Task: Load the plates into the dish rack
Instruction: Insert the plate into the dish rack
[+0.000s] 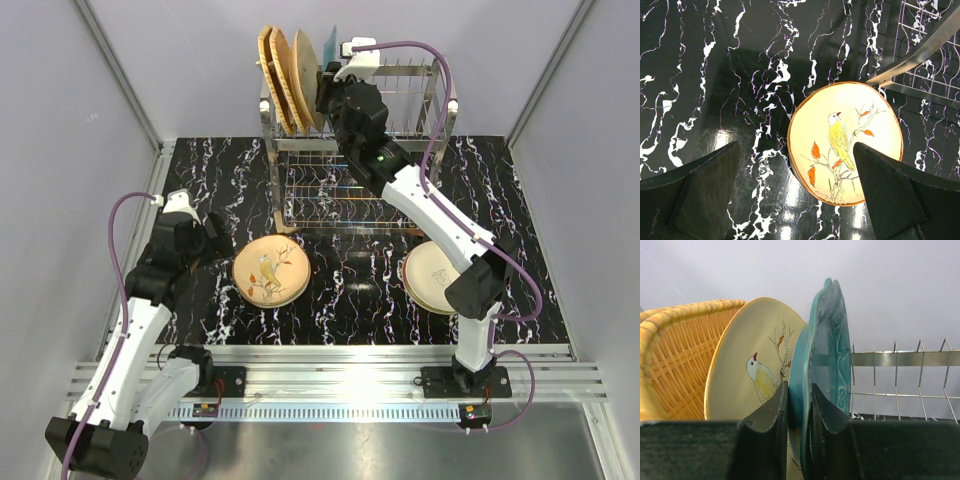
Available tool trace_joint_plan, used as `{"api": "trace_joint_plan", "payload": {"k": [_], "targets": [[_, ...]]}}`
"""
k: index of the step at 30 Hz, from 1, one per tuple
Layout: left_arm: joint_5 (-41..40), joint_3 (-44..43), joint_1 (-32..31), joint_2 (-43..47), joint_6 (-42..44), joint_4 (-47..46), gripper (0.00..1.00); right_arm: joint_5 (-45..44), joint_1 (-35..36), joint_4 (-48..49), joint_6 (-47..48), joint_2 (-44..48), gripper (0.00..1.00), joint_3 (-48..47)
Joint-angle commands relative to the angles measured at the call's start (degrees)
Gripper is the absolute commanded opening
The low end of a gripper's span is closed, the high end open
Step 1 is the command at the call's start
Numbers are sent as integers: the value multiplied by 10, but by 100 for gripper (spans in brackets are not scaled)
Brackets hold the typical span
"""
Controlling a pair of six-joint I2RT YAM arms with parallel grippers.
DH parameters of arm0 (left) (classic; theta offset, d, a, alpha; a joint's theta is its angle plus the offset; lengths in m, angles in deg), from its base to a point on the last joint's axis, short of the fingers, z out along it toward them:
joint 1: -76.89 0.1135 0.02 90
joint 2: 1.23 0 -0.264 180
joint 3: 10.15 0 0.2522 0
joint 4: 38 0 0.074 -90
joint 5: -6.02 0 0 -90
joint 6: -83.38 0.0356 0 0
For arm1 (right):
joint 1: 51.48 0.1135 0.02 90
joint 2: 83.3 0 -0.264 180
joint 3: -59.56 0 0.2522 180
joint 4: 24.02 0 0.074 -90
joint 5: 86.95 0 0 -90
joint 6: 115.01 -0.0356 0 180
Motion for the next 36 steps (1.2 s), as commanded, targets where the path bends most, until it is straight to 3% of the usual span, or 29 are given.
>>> {"api": "trace_joint_plan", "payload": {"k": [1,7,16,36], "targets": [[10,-2,0,2,4,-29,99,-17,8,4,4,31,23,-4],[13,-1,0,1,5,-30,99,10,9,-26,0,18,40,-20],[16,-1,0,0,5,-31,99,17,9,-33,-5,16,50,-34],[15,1,1,5,6,-32,99,56,9,-31,-40,69,56,-21]]}}
